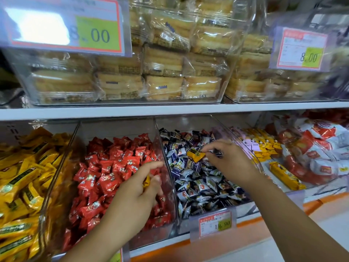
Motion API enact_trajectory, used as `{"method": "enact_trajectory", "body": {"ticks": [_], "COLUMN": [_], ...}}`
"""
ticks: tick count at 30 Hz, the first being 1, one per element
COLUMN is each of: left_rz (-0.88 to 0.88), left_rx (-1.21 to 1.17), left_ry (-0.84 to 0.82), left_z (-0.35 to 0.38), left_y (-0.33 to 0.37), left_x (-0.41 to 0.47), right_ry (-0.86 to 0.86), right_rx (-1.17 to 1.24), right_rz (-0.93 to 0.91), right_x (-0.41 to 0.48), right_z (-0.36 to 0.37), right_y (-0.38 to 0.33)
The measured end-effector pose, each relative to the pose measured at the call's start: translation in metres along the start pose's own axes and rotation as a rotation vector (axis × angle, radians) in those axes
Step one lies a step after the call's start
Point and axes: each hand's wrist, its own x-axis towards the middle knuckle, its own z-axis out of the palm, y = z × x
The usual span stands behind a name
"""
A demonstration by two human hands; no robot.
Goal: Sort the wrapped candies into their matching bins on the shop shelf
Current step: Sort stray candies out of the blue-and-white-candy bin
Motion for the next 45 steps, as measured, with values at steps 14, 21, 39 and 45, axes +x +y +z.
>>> {"method": "enact_trajectory", "body": {"ticks": [14,21,39,45], "left_rz": [0.108,0.130,-0.099,-0.131], "left_rx": [-0.110,-0.114,-0.033,-0.004], "left_ry": [0.100,0.110,0.001,-0.037], "left_z": [-0.011,-0.010,0.004,0.007], "left_y": [0.009,0.016,0.016,0.020], "left_x": [0.003,0.003,0.006,0.005], "right_ry": [0.229,-0.091,0.038,-0.249], "right_rx": [0.221,0.531,-0.121,-0.200], "right_rz": [-0.080,-0.148,0.045,0.083], "right_x": [0.002,-0.023,0.065,0.096], "right_z": [-0.007,0.016,0.035,0.058], "right_y": [-0.044,-0.089,-0.018,-0.003]}}
